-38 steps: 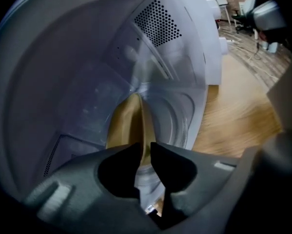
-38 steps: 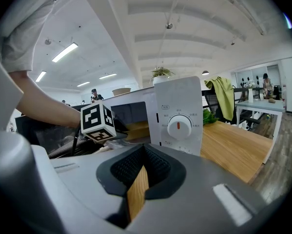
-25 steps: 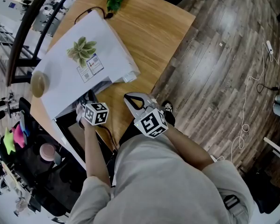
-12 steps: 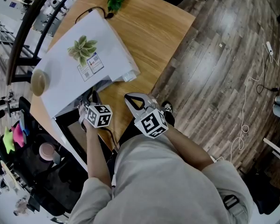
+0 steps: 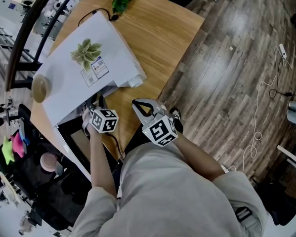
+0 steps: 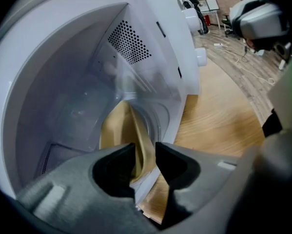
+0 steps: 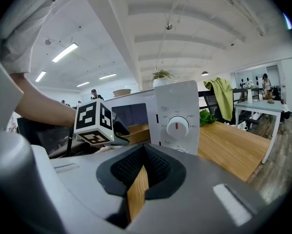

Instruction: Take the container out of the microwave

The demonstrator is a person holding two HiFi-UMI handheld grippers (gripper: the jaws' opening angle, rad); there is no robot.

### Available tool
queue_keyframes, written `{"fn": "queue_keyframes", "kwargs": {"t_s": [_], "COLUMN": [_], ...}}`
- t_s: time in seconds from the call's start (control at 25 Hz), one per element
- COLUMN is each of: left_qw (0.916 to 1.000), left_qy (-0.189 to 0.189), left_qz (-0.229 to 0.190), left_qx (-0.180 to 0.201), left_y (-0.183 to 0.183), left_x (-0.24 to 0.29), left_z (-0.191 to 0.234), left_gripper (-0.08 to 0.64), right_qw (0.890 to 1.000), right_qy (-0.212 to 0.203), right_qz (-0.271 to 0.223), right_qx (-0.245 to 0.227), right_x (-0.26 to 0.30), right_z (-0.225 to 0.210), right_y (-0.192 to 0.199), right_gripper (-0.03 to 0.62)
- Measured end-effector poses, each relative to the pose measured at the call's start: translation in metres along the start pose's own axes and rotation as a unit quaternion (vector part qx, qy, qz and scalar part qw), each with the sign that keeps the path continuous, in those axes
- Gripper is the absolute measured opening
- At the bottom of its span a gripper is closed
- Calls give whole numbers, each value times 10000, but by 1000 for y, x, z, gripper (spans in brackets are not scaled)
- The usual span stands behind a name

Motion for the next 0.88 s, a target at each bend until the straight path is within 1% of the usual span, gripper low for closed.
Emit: {"fn": "queue_keyframes", "kwargs": {"t_s": [0.2,0.32,0.44,0.6,0.88], "left_qw": [9999,9999,9998,9998,9996], "left_qy": [44,27,59,97,171], "left_qz": [94,127,156,190,170], "left_qx": [96,73,62,3,-167], "left_y": [-1,-2,-2,-2,-3], "left_x": [5,6,6,4,-2], "left_z": [-3,-2,-3,-5,-11], "left_gripper": [132,86,75,30,26], "right_qw": [10000,10000,10000,10000,10000], "right_qy": [47,43,36,4,-65], "right_qz": [2,11,20,3,-19], "right_qx": [8,12,13,-5,-45], "right_x": [-1,-1,-2,-2,-3], "right_z": [-4,-5,-6,-6,-7], "right_y": [-1,-1,1,0,-2], "right_gripper": [11,11,11,11,11]}}
Point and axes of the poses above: the fingertips, and each gripper's own axes: x forward along the fingers, z to its left, y out of its underside, the point moved 4 cm from there along -x, backward along the fingers, and after that the axes turned 6 degrees about -x, right-handed, at the moved point
